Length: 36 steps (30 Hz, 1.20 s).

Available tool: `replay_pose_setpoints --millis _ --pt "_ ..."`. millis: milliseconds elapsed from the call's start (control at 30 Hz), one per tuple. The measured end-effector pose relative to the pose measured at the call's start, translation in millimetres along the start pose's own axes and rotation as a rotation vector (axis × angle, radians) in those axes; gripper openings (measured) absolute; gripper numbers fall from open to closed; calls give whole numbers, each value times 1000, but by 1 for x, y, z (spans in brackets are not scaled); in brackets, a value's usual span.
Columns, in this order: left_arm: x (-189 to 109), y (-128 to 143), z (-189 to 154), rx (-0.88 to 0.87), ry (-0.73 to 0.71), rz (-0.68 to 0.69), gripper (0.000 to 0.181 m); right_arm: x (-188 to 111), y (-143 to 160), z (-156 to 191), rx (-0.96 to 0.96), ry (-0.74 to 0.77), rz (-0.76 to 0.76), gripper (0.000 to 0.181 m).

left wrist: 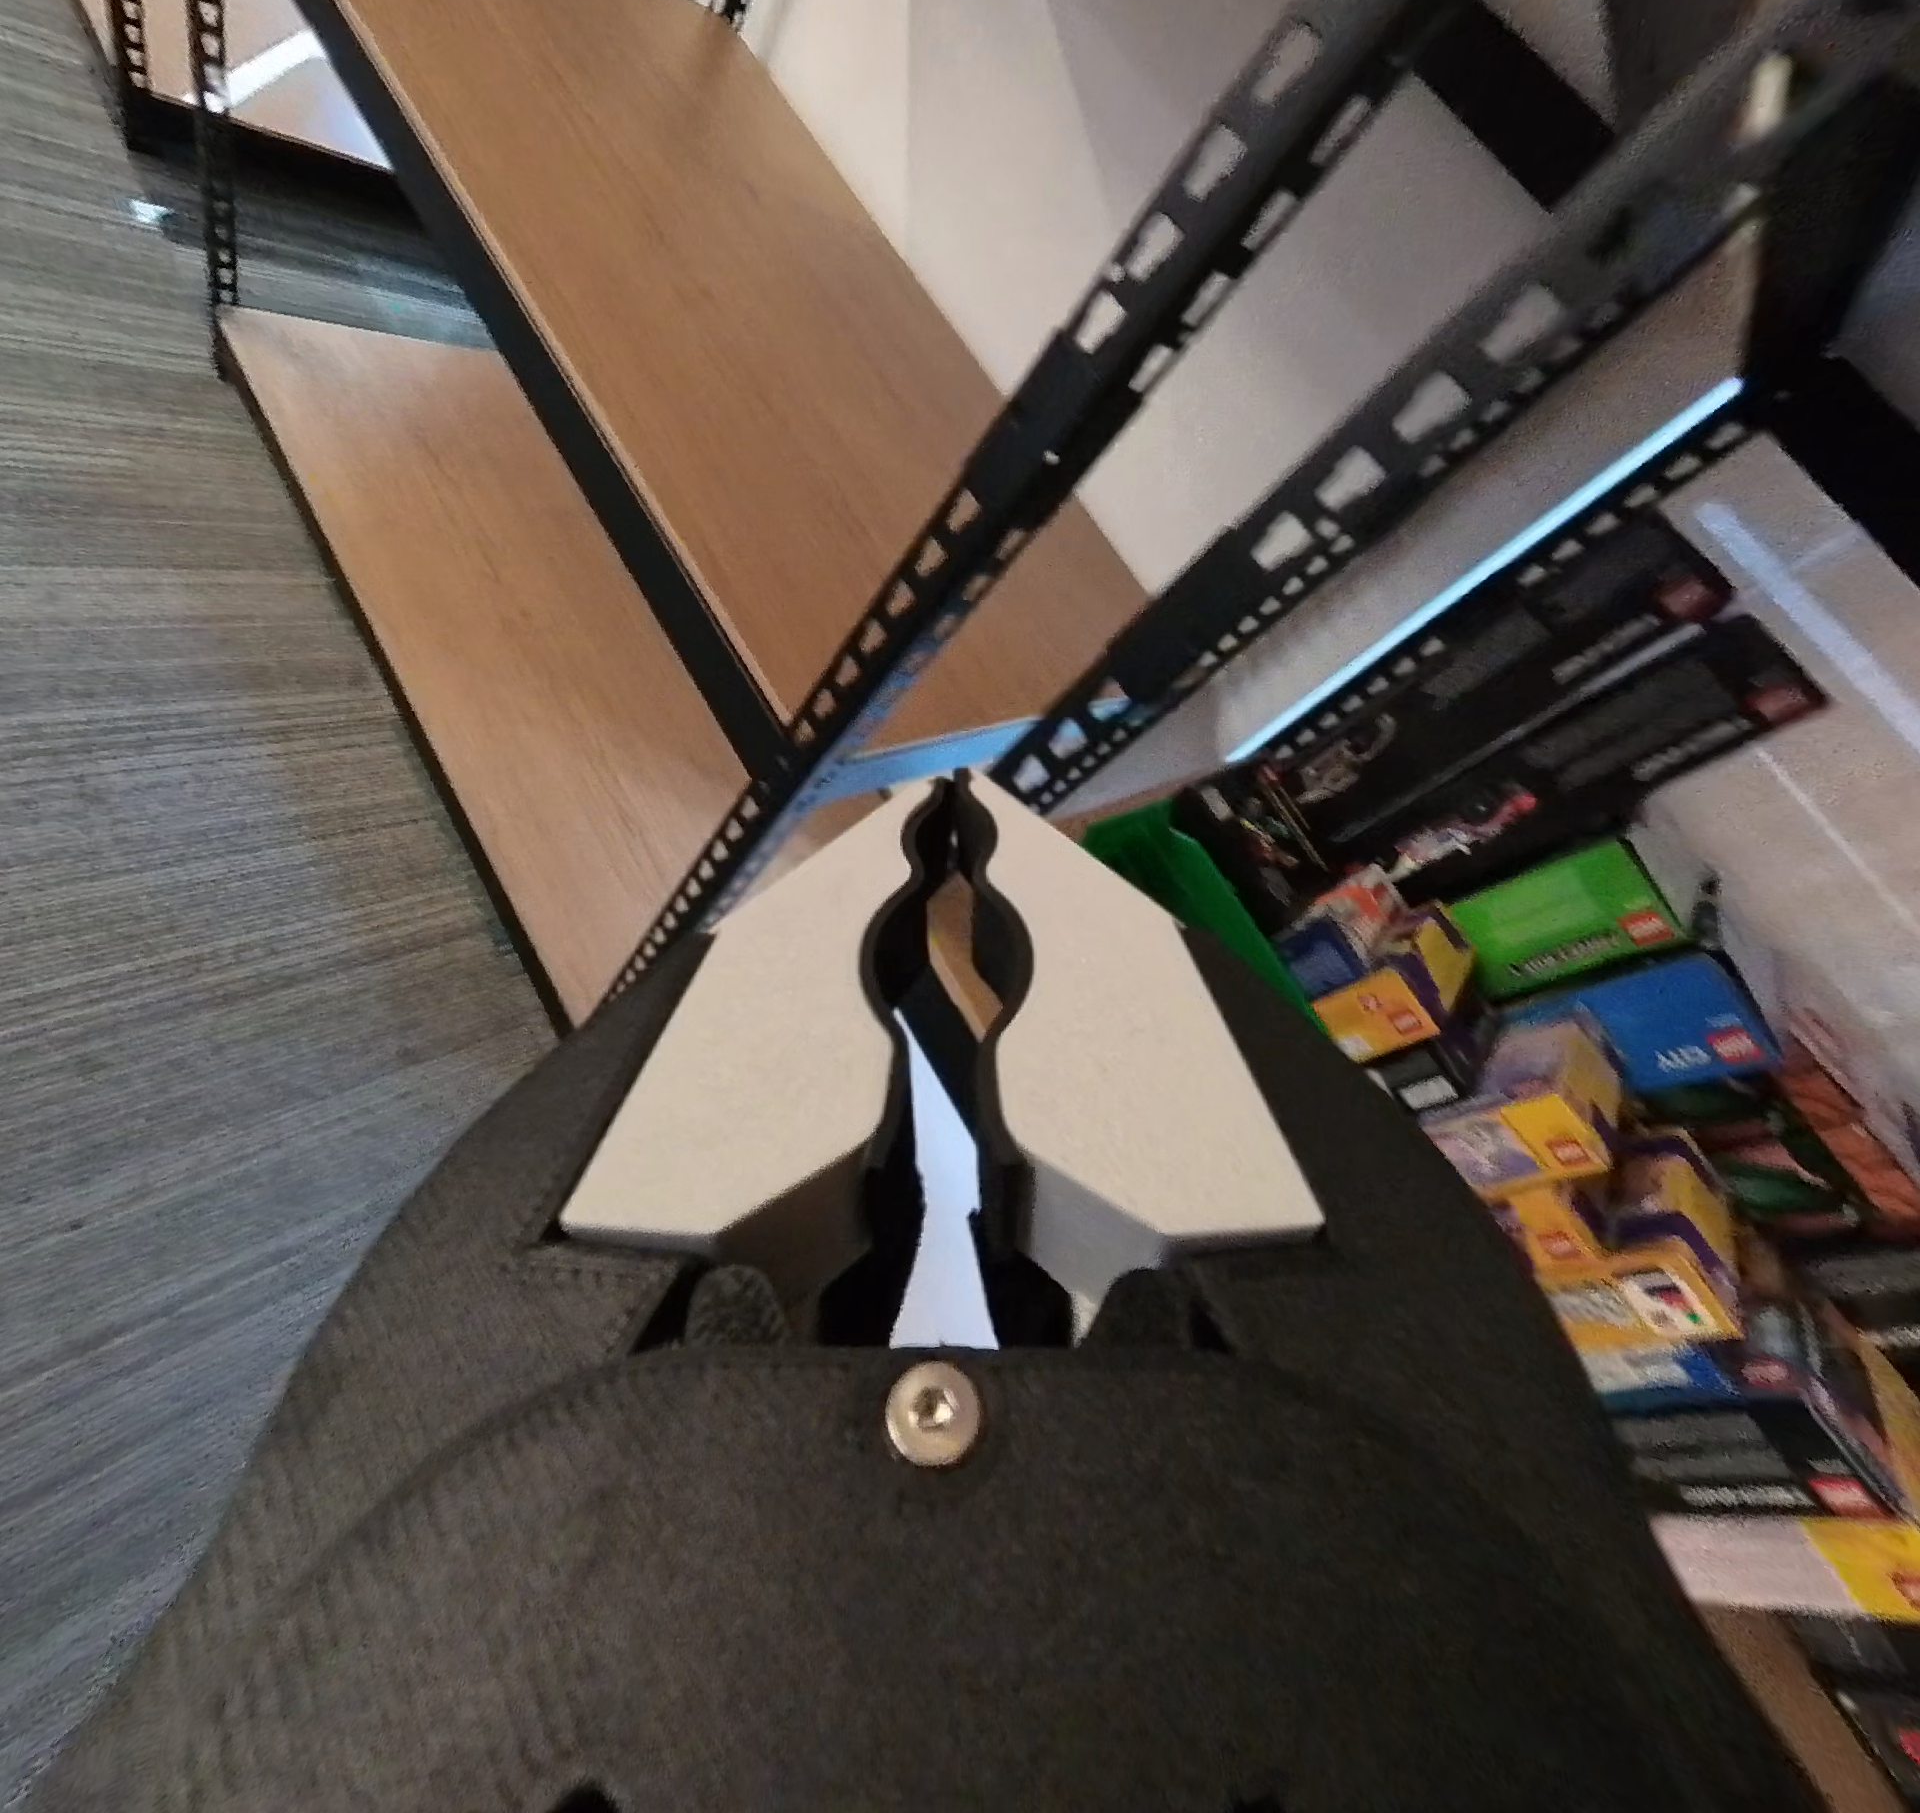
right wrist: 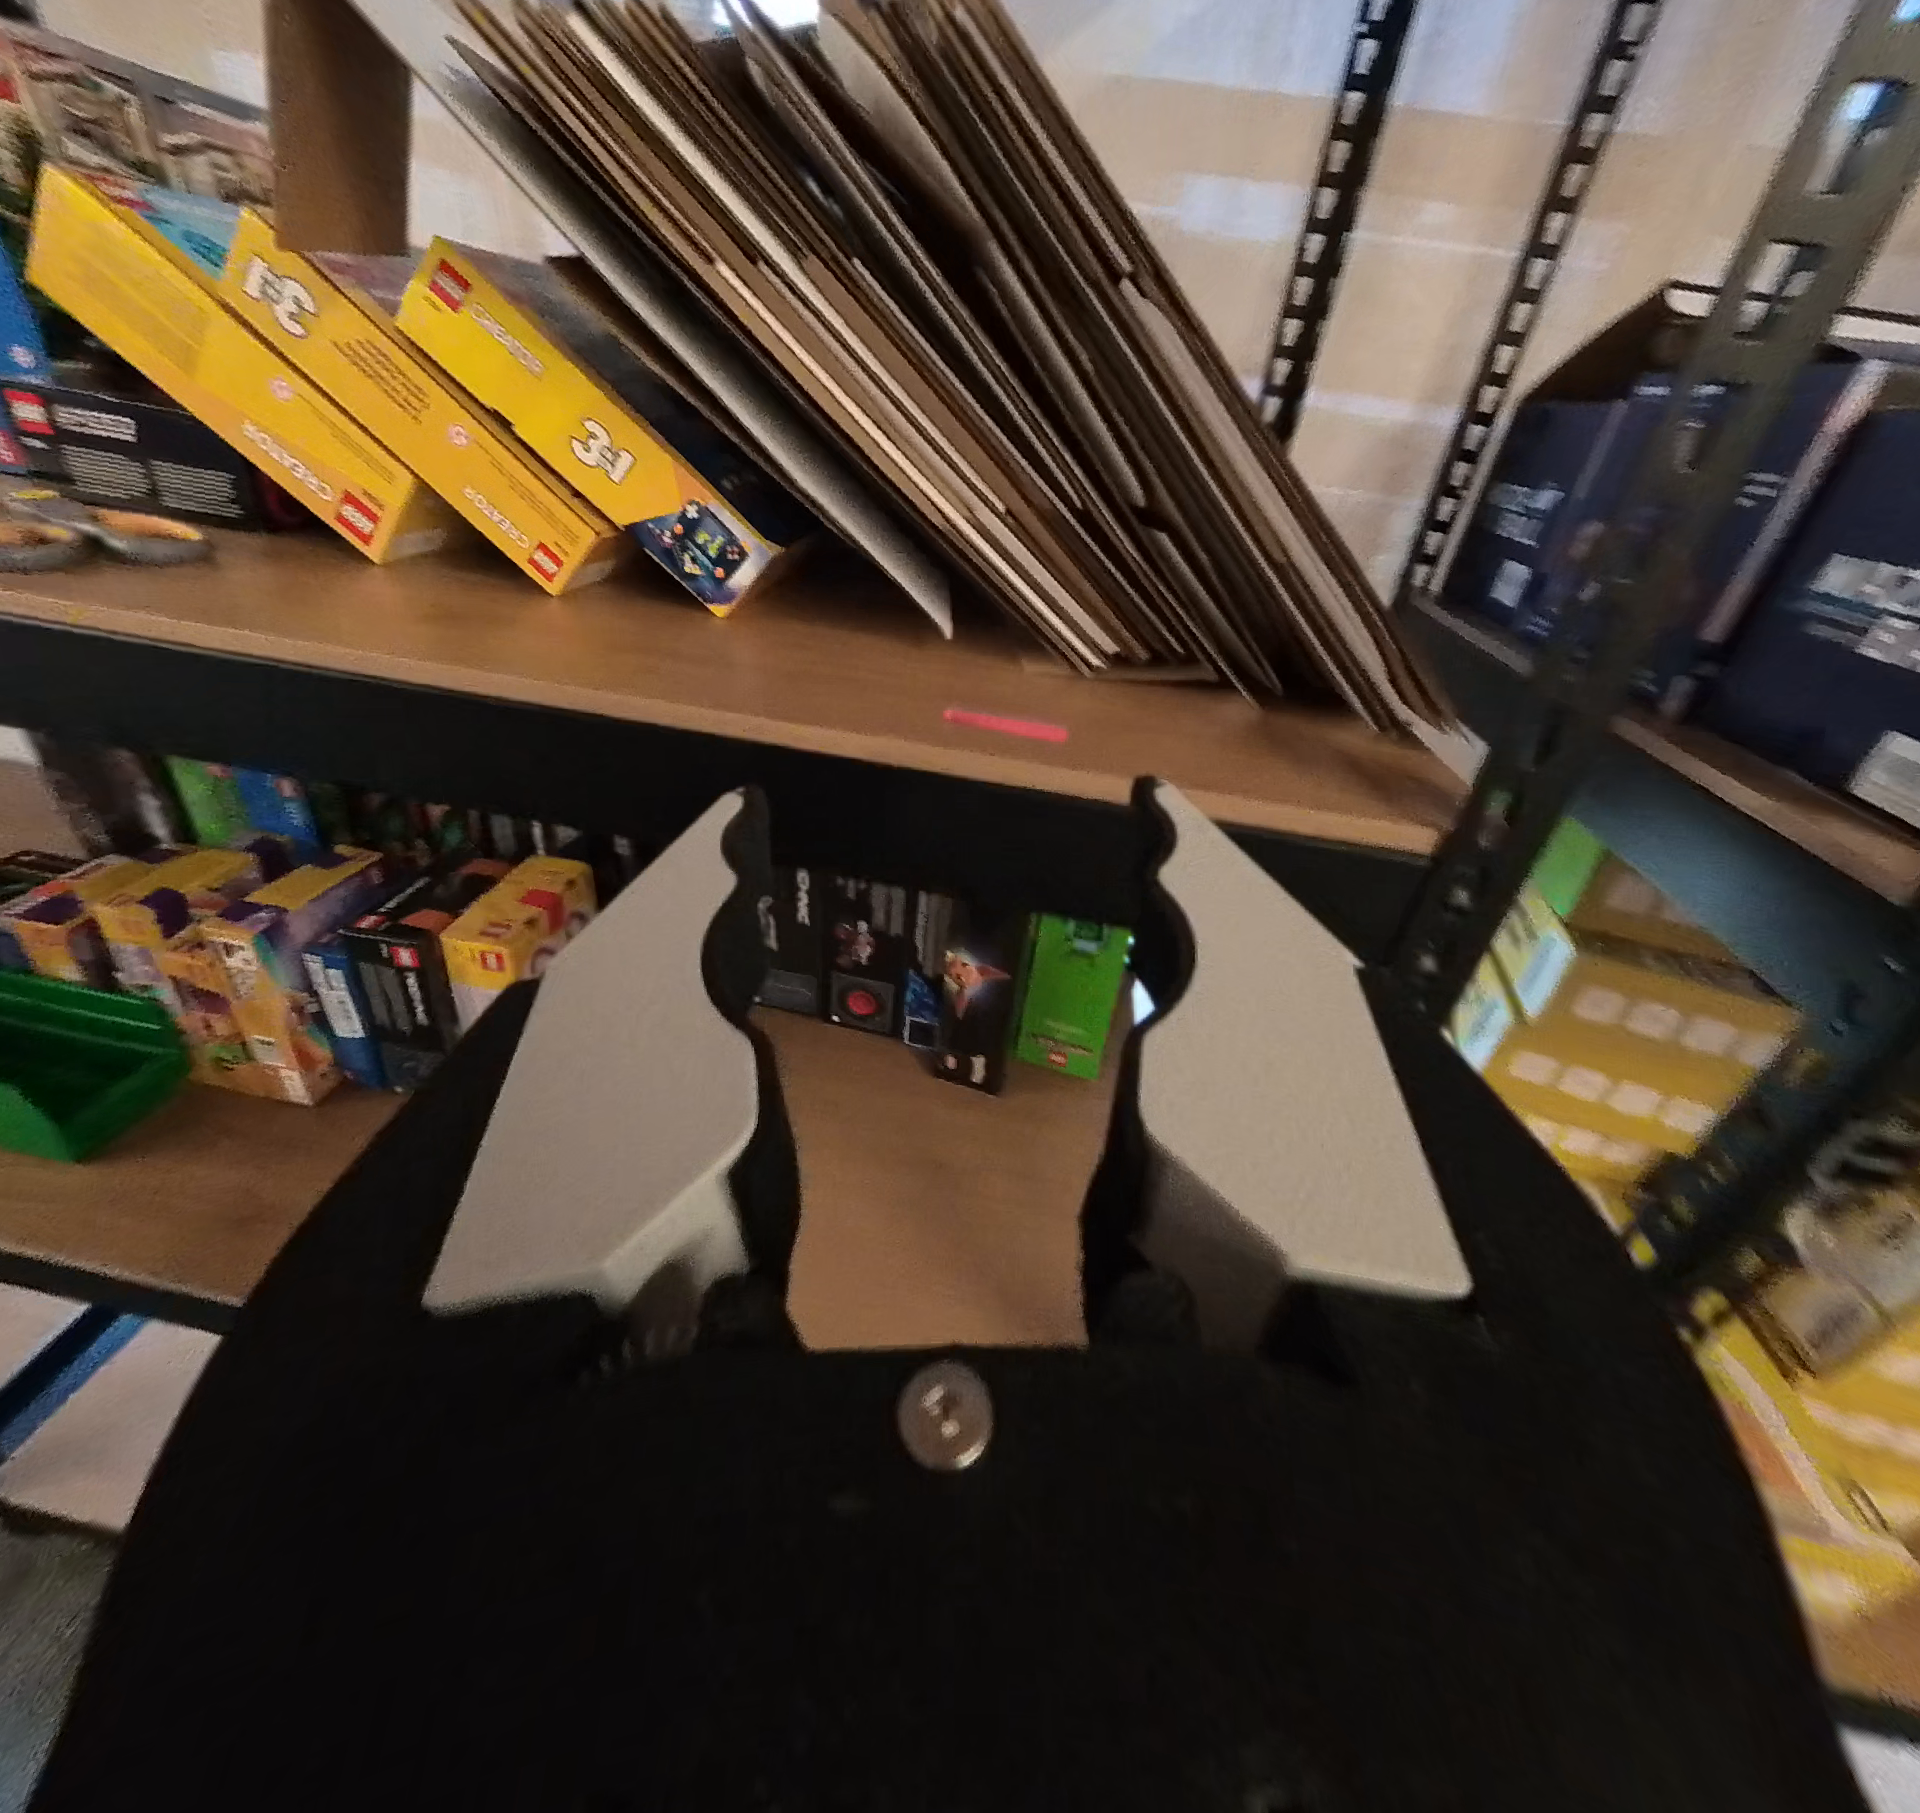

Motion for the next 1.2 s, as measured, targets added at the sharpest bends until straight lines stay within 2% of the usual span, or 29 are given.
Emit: replay_pose_setpoints --millis 133,233,367,500,567,667,800,900,1067,1200 --pt "-43 20 -60 53 120 -10 0 30 -11 -28 -16 -104 -39 68" --pt "-84 30 -124 155 265 -27 0 53 -23 -49 -125 -186 -33 68" --pt "-178 54 -228 187 424 -76 8 91 -29 -78 -407 -211 17 70" --pt "-264 76 -343 349 595 -101 15 133 -40 -86 -422 -302 -21 71" --pt "-295 81 -402 424 669 -108 19 156 -54 -81 -420 -328 -55 71" --pt "-331 89 -491 415 805 -83 27 184 -85 -65 -419 -335 -131 72" --pt "-366 108 -593 423 965 -3 28 210 -119 -43 -389 -351 -189 73" --pt "-389 127 -646 493 1059 63 28 219 -132 -42 -328 -352 -213 71" --pt "-402 147 -689 676 1146 129 29 215 -126 -60 -285 -331 -247 69" --pt "-387 147 -701 745 1208 173 32 204 -100 -62 -300 -361 -161 79"
Point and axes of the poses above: each gripper's, where its closed fingertips meet, x out along the fingers, y out of its underside, z = x × y across the jaws, the point moved 5 cm from there along -x, back along the fingers, and after that the axes turned 4 degrees about y, right-handed, at the moved point
